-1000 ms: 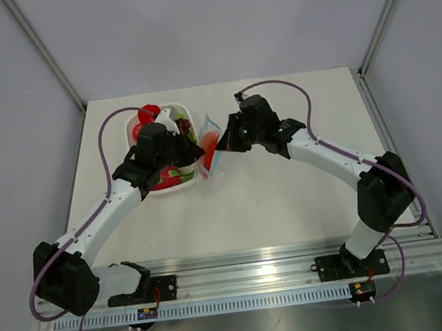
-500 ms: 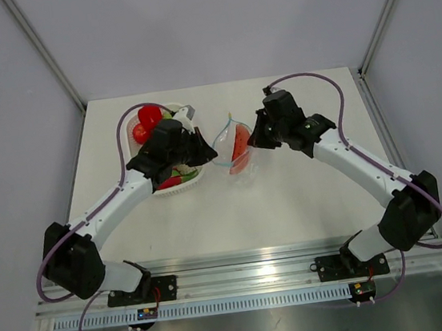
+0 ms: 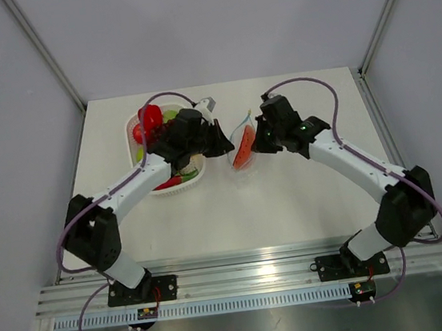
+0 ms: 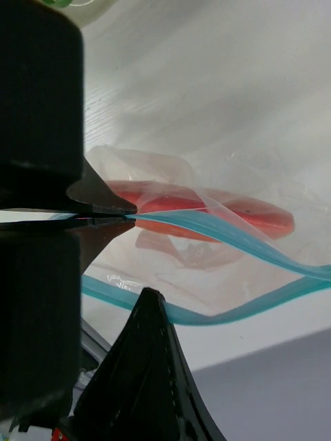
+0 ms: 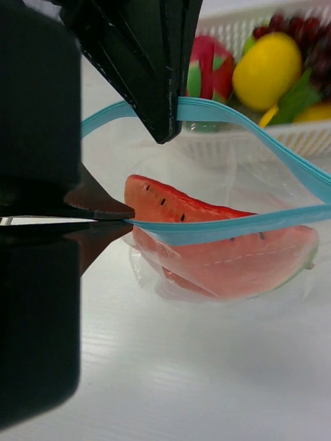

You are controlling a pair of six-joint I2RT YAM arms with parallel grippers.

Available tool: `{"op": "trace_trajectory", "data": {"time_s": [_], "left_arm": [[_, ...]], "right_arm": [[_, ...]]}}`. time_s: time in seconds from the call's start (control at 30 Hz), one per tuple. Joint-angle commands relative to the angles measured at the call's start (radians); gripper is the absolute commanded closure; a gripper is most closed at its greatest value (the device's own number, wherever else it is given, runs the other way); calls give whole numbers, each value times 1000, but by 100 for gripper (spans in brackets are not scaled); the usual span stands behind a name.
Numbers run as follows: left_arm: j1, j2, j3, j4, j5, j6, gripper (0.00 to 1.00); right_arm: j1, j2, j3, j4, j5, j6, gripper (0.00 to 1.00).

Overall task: Place the food in the zip-top bag and seal the zipper
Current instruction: Adjust the zipper food storage bag at the center of the board.

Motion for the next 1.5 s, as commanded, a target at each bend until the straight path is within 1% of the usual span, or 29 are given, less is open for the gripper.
{"op": "trace_trajectory", "data": {"time_s": [0.0, 0.07, 0.13, 0.17, 0.23, 0.27, 0.33, 0.4, 0.47, 0.6, 0.67, 0.77, 0.9, 1.0, 1.13, 1.17, 1.33, 1.4, 1.47], "left_arm": [[-25, 153, -51, 37, 54, -4, 100], [-34, 161, -11, 19, 71, 6, 100], [-36, 123, 42, -36, 41, 33, 100], [-36, 100, 108, -59, 30, 45, 100], [-36, 37, 169, -125, -2, 75, 100], [-36, 18, 214, -137, -13, 79, 100], [-38, -18, 231, -162, -48, 85, 100], [-36, -19, 205, -164, -73, 85, 100], [-38, 27, 168, -157, -78, 85, 100], [-38, 125, 26, -84, -39, 66, 100], [-38, 174, 12, -84, -21, 70, 100], [-38, 175, 39, -108, 8, 93, 100], [-38, 62, 128, -180, -21, 121, 100], [-38, -9, 164, -187, -27, 119, 100], [-36, -5, 130, -174, -51, 116, 100], [-36, 10, 93, -162, -48, 112, 100], [-38, 131, -33, -59, 36, 69, 100], [-38, 159, -53, -44, 69, 56, 100], [-38, 152, -48, -59, 87, 67, 100]], "right_arm": [[1, 133, -28, -25, 31, -26, 100], [1, 131, 42, -50, 33, -39, 100], [1, 84, 111, -64, 33, -58, 100], [1, 68, 138, -70, 40, -72, 100], [1, 27, 203, -102, 47, -85, 100], [1, 12, 210, -105, 50, -86, 100], [-1, -16, 202, -98, 62, -91, 100], [-1, -15, 149, -78, 76, -89, 100], [-1, 11, 107, -66, 76, -79, 100], [1, 102, -26, -17, 108, -65, 100], [-1, 127, -23, -36, 116, -65, 100], [-1, 113, 21, -38, 93, -78, 100], [-1, 58, 124, -55, 70, -94, 100], [1, 26, 159, -46, 48, -82, 100], [1, 19, 142, -12, 41, -68, 100], [-1, 28, 133, -3, 39, -66, 100], [-1, 130, 58, 11, 45, -68, 100], [-1, 169, 61, -15, 53, -71, 100], [1, 165, 66, -26, 48, -72, 100]]}}
